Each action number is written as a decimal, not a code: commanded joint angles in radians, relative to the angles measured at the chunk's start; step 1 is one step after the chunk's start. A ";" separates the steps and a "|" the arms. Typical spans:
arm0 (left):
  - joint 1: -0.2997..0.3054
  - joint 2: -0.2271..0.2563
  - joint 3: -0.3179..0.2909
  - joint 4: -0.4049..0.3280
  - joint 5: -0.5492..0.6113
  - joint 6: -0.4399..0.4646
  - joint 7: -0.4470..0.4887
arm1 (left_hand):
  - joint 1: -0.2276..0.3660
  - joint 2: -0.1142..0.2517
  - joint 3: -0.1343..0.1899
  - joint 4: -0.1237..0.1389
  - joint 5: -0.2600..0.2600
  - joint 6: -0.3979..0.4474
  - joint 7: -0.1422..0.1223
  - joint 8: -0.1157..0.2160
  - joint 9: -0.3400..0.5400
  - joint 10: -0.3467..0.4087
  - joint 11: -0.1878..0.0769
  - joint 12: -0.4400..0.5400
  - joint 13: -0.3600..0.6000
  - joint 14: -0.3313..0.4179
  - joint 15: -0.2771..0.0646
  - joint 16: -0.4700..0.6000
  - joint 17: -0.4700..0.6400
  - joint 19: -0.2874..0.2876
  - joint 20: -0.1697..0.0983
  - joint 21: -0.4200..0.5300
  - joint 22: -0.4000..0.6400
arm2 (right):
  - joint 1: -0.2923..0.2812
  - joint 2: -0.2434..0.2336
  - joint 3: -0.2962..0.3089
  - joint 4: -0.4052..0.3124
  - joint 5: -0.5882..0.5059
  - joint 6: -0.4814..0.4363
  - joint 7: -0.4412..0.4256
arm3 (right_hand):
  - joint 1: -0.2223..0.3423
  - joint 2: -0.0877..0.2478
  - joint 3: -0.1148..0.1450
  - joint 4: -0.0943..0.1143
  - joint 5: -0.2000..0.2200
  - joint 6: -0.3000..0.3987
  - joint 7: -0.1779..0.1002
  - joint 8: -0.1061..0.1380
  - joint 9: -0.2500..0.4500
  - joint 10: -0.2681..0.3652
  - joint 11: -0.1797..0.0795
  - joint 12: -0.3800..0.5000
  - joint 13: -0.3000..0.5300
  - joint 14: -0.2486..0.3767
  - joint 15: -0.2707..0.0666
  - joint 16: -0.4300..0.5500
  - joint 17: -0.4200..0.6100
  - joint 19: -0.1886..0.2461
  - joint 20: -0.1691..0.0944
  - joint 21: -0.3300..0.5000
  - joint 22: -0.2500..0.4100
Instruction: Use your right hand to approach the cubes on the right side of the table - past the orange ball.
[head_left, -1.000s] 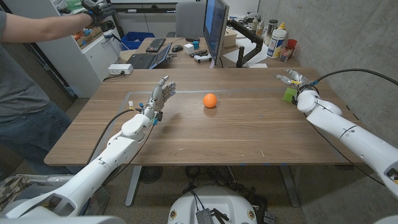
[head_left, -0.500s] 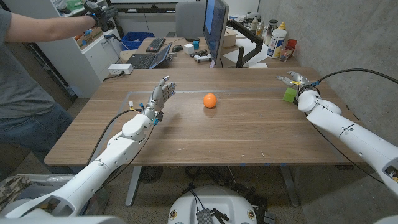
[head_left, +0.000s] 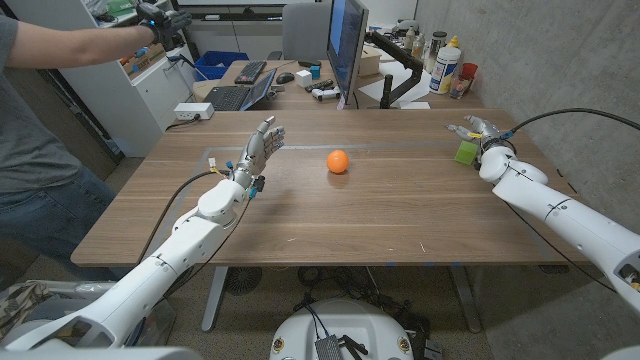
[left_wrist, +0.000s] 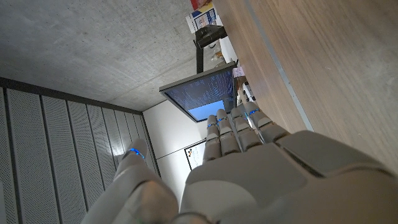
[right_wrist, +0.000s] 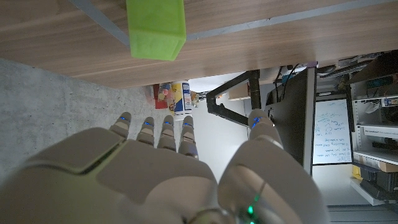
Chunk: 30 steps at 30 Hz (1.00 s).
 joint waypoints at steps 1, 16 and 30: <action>0.000 0.019 -0.004 -0.030 -0.004 0.030 -0.005 | 0.003 0.003 -0.002 0.000 0.010 0.006 0.000 -0.003 0.005 0.004 0.002 -0.002 0.003 0.004 0.004 -0.002 0.004 0.003 0.004 -0.002 0.004 | 0.006 0.004 -0.010 0.010 -0.011 -0.024 -0.001 | -0.002 -0.013 -0.004 0.001 0.006 -0.005 -0.004 0.000 0.003 -0.010 0.000 0.002 0.005 -0.002 0.002 0.005 0.006 -0.039 0.004 0.006 0.004; 0.002 0.040 -0.005 -0.042 -0.004 0.072 0.001 | 0.004 0.005 -0.005 0.000 0.011 0.008 0.000 -0.003 0.005 0.004 0.001 -0.002 0.003 0.004 0.005 -0.002 0.004 0.005 0.003 -0.007 0.005 | 0.062 0.073 -0.059 0.142 -0.026 0.023 -0.011 | -0.007 -0.023 -0.012 0.002 0.013 -0.011 -0.004 0.000 0.004 -0.013 0.000 0.003 0.006 -0.001 0.005 0.008 0.006 -0.043 0.004 0.012 0.005; 0.026 0.074 -0.027 -0.028 -0.017 0.060 -0.022 | 0.004 0.006 -0.007 0.001 0.012 0.010 0.001 -0.003 0.005 0.004 0.002 -0.002 0.003 0.003 0.004 -0.003 0.005 0.006 0.002 -0.011 0.005 | 0.069 0.083 -0.078 0.142 -0.038 -0.007 -0.025 | -0.010 -0.029 -0.018 0.003 0.022 -0.011 -0.005 0.002 0.004 -0.009 0.001 0.007 0.006 0.005 0.005 0.011 0.006 -0.046 0.004 0.016 0.005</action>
